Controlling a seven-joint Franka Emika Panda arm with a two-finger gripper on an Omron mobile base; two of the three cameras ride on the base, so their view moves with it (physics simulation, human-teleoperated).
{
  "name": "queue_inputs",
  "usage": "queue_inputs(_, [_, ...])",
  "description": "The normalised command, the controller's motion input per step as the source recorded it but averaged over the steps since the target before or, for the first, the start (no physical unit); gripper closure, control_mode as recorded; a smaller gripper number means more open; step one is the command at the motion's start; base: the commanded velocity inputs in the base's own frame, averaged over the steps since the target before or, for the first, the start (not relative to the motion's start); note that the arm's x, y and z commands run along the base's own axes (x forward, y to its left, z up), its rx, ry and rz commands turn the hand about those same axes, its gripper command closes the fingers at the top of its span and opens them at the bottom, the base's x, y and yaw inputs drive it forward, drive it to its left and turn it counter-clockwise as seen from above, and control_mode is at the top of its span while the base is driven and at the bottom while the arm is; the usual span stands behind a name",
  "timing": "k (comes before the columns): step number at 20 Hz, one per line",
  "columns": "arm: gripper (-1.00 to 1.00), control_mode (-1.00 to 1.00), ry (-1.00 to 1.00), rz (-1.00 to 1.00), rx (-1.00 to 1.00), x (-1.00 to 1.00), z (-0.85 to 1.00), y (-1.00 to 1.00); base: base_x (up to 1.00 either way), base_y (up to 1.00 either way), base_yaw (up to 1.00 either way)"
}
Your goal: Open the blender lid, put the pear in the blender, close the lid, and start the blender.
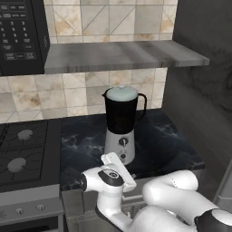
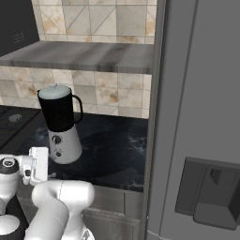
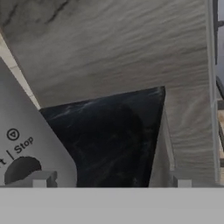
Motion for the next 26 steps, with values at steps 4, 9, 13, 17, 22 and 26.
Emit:
queue_inputs(4, [-1.0,-1.0,-0.12,0.0,0.0,0.08,0.0,-0.03,0.0,0.0,0.0])
queue_inputs(9, [-1.0,-1.0,-0.06,0.0,0.0,0.12,-0.05,-0.01,0.0,0.0,0.0])
queue_inputs(13, [-1.0,-1.0,-0.01,0.0,0.0,0.21,-0.18,-0.01,0.0,0.0,0.0])
queue_inputs(17, [-1.0,-1.0,-0.01,0.0,0.0,0.24,-0.21,0.0,0.0,0.0,0.0])
queue_inputs(22, [-1.0,-1.0,-0.03,0.0,0.0,0.27,-0.16,0.0,0.0,0.0,0.0])
queue_inputs(26, [-1.0,-1.0,-0.06,0.01,0.0,0.3,-0.12,0.0,0.0,0.0,0.0])
